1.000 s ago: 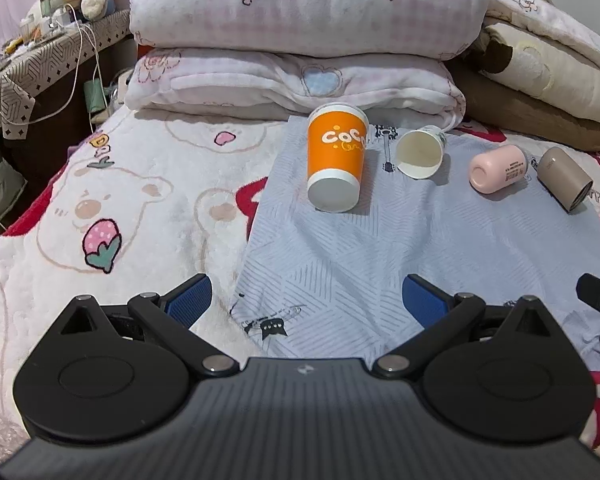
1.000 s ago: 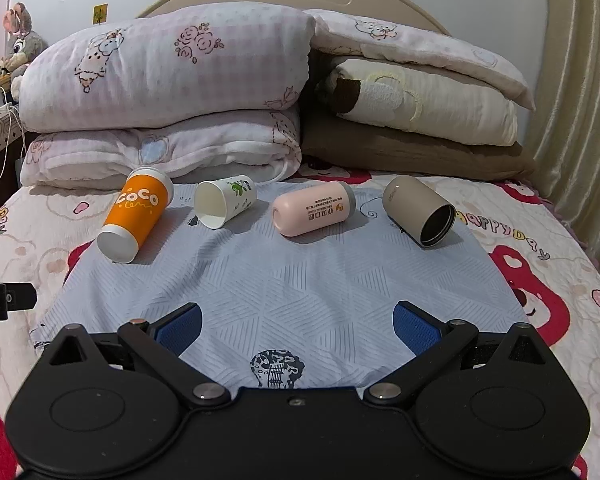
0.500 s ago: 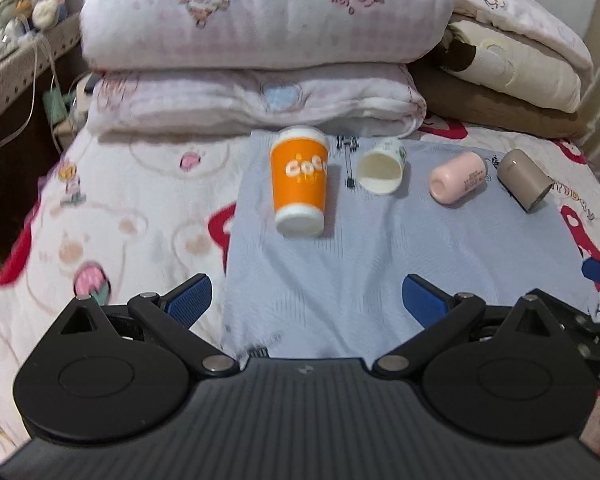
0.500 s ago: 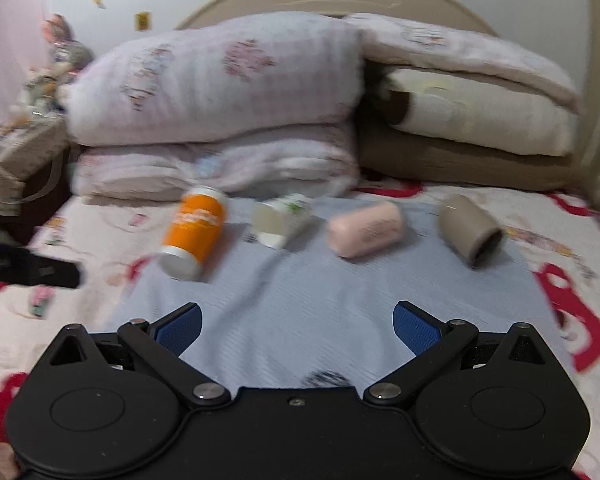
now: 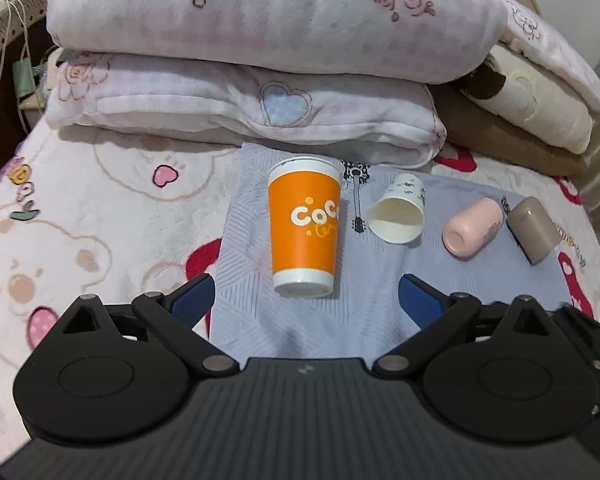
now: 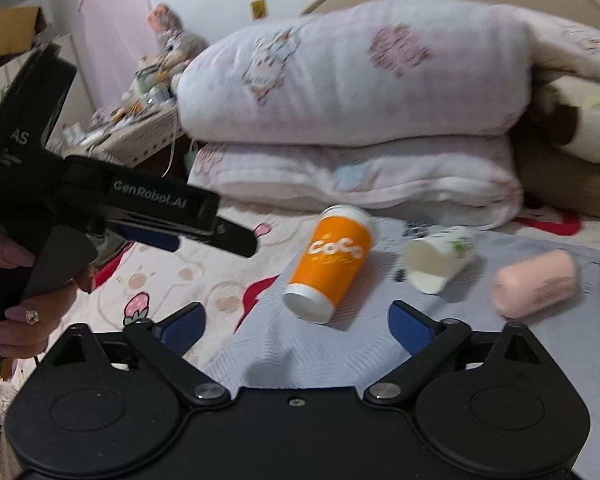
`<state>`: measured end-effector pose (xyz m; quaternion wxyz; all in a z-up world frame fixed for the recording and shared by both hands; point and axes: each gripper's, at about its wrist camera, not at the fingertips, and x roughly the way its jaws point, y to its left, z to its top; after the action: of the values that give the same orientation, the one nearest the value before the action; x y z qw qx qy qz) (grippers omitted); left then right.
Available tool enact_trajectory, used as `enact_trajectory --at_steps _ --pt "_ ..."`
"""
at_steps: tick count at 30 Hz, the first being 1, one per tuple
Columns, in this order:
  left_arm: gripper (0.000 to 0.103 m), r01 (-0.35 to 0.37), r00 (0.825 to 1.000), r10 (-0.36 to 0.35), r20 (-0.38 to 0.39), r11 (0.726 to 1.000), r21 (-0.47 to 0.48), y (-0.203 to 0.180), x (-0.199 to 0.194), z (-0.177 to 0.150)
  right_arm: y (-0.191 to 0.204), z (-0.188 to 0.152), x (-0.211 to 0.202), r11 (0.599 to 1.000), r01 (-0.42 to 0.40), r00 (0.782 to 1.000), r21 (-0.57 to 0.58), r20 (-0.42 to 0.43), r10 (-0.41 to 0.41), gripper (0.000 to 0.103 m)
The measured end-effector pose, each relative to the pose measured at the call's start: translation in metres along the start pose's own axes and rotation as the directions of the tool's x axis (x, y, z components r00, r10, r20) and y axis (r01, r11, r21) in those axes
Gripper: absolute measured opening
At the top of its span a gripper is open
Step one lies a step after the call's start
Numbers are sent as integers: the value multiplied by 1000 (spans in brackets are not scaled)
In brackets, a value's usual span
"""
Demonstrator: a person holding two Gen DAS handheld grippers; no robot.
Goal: Flip cup upright
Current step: 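Move the right tool toward the orange COCO cup lying on its side, then close the right gripper around the orange cup's body near its base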
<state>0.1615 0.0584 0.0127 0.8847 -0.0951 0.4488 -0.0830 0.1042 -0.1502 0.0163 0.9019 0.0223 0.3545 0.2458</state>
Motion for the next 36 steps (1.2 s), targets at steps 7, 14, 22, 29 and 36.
enact_trajectory --at_steps 7,14,22,29,36 --pt "99 27 999 -28 -24 999 -21 26 46 -4 -4 4 73 997 -64 995 33 -72 66 93" --pt "87 111 994 -112 -17 993 -43 42 84 -1 -8 3 129 995 -60 991 76 -117 69 92" --pt "86 152 987 -156 -28 982 -115 59 110 2 -20 2 158 990 -28 994 141 -100 43 92" --pt "85 178 980 -190 -62 970 -163 63 120 2 -26 0 179 991 35 994 132 -110 -20 88" --pt "85 210 974 -219 -60 968 -139 56 109 -1 -27 0 169 993 57 992 100 -115 -46 74"
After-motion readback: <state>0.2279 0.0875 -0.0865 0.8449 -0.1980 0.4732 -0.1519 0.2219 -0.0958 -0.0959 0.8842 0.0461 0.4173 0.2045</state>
